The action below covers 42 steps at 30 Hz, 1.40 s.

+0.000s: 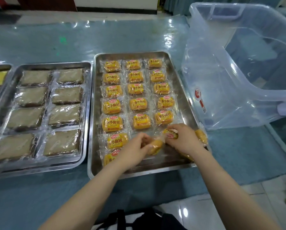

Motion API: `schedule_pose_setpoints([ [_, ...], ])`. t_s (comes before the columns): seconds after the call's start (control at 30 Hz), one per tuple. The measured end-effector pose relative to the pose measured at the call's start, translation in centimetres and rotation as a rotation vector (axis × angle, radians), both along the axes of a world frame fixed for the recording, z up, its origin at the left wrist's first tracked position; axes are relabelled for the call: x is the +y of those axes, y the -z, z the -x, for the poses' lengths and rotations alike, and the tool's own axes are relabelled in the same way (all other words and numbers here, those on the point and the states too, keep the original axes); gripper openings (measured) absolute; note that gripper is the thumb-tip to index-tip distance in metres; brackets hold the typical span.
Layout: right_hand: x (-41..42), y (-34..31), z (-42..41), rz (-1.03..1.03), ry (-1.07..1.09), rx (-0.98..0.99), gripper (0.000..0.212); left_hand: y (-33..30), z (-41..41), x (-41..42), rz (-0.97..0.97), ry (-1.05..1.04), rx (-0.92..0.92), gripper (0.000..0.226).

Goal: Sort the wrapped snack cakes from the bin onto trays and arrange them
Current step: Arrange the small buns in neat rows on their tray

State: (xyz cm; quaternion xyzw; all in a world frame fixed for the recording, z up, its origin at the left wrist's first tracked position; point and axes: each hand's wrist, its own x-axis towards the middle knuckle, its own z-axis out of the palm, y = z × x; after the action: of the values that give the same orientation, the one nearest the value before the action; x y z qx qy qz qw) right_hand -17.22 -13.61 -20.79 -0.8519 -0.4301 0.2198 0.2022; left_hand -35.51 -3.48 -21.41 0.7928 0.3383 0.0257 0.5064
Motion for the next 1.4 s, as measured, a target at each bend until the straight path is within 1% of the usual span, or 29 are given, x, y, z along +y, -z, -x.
schedule_pose_setpoints([
  [0.07,0.3,-0.6,0.6,-0.111,-0.019,0.053,0.044,-0.5,0.3,0.8,0.163,-0.124,-0.036,0.019],
  [0.1,0.6,-0.9,1.0,-0.141,-0.039,0.129,0.047,-0.7,0.4,1.1,0.227,-0.159,-0.045,0.015],
  [0.17,1.1,-1.7,2.0,-0.155,-0.081,0.361,0.051,-1.1,0.8,1.4,0.388,-0.21,-0.08,0.01],
  [0.2,1.4,-1.9,2.4,-0.156,-0.106,0.438,0.049,-1.2,0.8,1.4,0.466,-0.233,-0.099,0.011],
  [0.23,1.7,-2.0,2.6,-0.158,-0.12,0.459,0.044,-1.3,1.0,1.4,0.512,-0.259,-0.107,0.013],
  [0.3,2.1,-2.0,2.9,-0.194,-0.084,0.495,0.03,-1.4,1.3,1.6,0.543,-0.326,-0.109,0.02],
  [0.37,2.1,-1.8,3.2,-0.24,-0.006,0.575,0.022,-1.4,1.7,1.8,0.569,-0.371,-0.147,0.022],
  [0.5,1.7,-1.3,3.3,-0.242,0.064,0.649,0.015,-1.4,2.1,2.0,0.431,-0.356,-0.154,0.017],
  [0.57,1.6,-1.1,3.2,-0.248,0.144,0.739,0.017,-1.2,2.2,1.9,0.487,-0.405,-0.158,0.011],
  [0.63,1.6,-1.0,3.4,-0.304,0.248,0.876,0.021,-1.1,2.2,1.7,0.585,-0.456,-0.183,0.012],
  [0.7,1.7,-1.0,3.5,-0.325,0.298,0.96,0.03,-1.3,2.0,1.5,0.624,-0.506,-0.222,0.011],
  [0.77,1.8,-1.1,3.8,-0.255,0.254,0.981,0.041,-1.4,1.7,1.5,0.65,-0.557,-0.279,0.006],
  [0.87,2.2,-1.1,4.2,-0.142,0.19,0.872,0.044,-1.6,1.4,1.7,0.66,-0.593,-0.29,0.003],
  [0.9,2.4,-1.0,4.2,-0.158,0.204,0.845,0.042,-1.6,1.3,1.7,0.637,-0.587,-0.278,0.003],
  [0.93,2.5,-1.0,4.1,-0.199,0.231,0.847,0.04,-1.5,1.4,1.7,0.575,-0.569,-0.253,0.006],
  [0.97,2.7,-1.0,3.9,-0.245,0.266,0.867,0.037,-1.3,1.5,1.7,0.455,-0.533,-0.217,0.011],
  [1.0,2.7,-1.1,3.5,-0.284,0.302,0.891,0.035,-1.0,1.7,1.8,0.287,-0.482,-0.172,0.018],
  [1.03,2.7,-1.3,3.1,-0.308,0.326,0.899,0.034,-0.7,2.1,2.0,0.095,-0.421,-0.116,0.028],
  [1.1,2.8,-1.5,2.2,-0.298,0.296,0.809,0.033,0.3,3.1,2.5,-0.24,-0.307,0.011,0.059],
  [1.17,3.1,-1.6,1.6,-0.241,0.184,0.677,0.035,1.5,4.0,3.1,-0.421,-0.204,0.186,0.089],
  [1.2,3.4,-1.7,1.4,-0.205,0.112,0.622,0.037,1.9,4.3,3.2,-0.461,-0.155,0.286,0.098],
  [1.27,4.1,-1.6,1.4,-0.097,-0.051,0.492,0.039,2.7,4.6,3.3,-0.47,-0.078,0.433,0.105],
  [1.33,5.1,-1.2,1.6,0.023,-0.203,0.377,0.035,3.0,4.7,3.1,-0.458,-0.034,0.491,0.103],
  [1.4,5.9,-0.6,2.1,0.094,-0.298,0.293,0.03,3.0,4.9,2.8,-0.487,-0.028,0.505,0.099],
])
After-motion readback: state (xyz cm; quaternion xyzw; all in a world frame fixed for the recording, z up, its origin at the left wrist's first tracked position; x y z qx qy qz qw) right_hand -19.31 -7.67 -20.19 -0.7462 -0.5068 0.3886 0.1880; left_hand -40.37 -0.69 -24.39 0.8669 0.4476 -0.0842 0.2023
